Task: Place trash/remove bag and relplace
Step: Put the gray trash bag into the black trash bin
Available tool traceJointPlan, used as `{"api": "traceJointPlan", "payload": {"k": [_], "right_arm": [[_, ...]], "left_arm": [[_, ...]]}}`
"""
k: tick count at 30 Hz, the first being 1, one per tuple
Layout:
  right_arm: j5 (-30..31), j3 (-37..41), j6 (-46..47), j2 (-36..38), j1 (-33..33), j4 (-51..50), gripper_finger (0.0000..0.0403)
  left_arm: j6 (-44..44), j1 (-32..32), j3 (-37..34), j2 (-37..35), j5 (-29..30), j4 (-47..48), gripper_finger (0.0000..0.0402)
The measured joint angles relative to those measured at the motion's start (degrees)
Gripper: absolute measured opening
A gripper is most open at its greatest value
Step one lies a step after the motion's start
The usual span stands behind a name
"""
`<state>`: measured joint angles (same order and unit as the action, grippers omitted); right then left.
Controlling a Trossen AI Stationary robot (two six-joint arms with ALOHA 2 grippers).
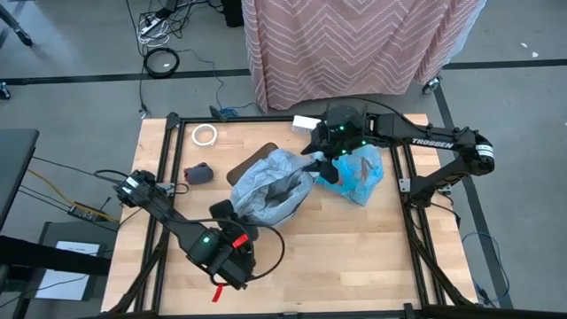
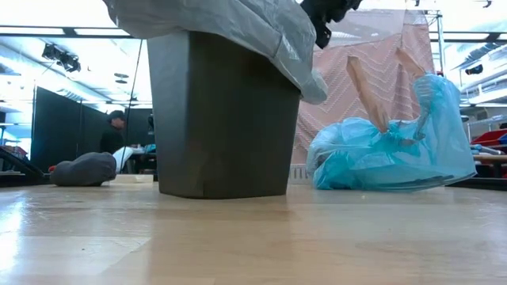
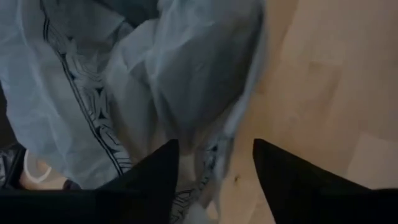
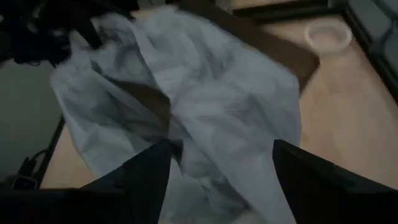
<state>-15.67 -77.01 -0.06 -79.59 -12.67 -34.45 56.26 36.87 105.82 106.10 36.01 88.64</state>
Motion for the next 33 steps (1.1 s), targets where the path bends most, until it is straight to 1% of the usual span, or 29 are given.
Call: {"api": "traceJointPlan", "payload": {"k": [4,6,8,12,16,19,24,27,29,33], "right_arm": [[0.5,0.0,-0.2,0.0,0.4,2.1,0.0272],[0.5,0.0,-0.2,0.0,0.4,2.4,0.0272],[0.6,0.0,-1.0,0.0,0.4,2.4,0.0272],[2.5,0.0,-3.8,0.0,0.4,5.1,0.0272],[5.2,-0.1,-6.7,-1.0,0.4,7.9,0.027],[5.1,0.0,-7.6,-2.0,1.2,7.0,0.0264],[4.6,0.0,-11.6,-3.0,4.4,6.8,0.0259],[8.6,0.0,-14.0,-2.9,6.2,7.4,0.0258],[10.9,0.0,-15.4,-2.9,7.0,7.7,0.0259],[11.4,-0.6,-15.6,-2.9,7.4,8.1,0.0256]], "left_arm": [[-3.1,-0.1,3.7,0.0,-1.2,0.7,0.0251],[-3.6,-0.2,5.6,0.0,-3.2,1.5,0.0266],[-4.9,-0.2,7.4,0.0,-4.6,1.4,0.0277],[-8.2,0.6,10.4,-0.1,-5.1,1.3,0.0289],[-9.5,0.7,10.8,-0.1,-5.1,1.4,0.0291],[-6.2,0.6,10.8,-0.1,-5.9,1.4,0.0291],[-1.6,0.6,10.8,-0.3,-9.8,1.4,0.0291],[1.1,-0.1,11.4,-0.4,-13.5,1.5,0.0291],[1.4,-0.5,12.4,-0.5,-14.0,1.4,0.0287],[2.8,-1.5,15.9,-0.8,-14.4,1.5,0.0273]]}}
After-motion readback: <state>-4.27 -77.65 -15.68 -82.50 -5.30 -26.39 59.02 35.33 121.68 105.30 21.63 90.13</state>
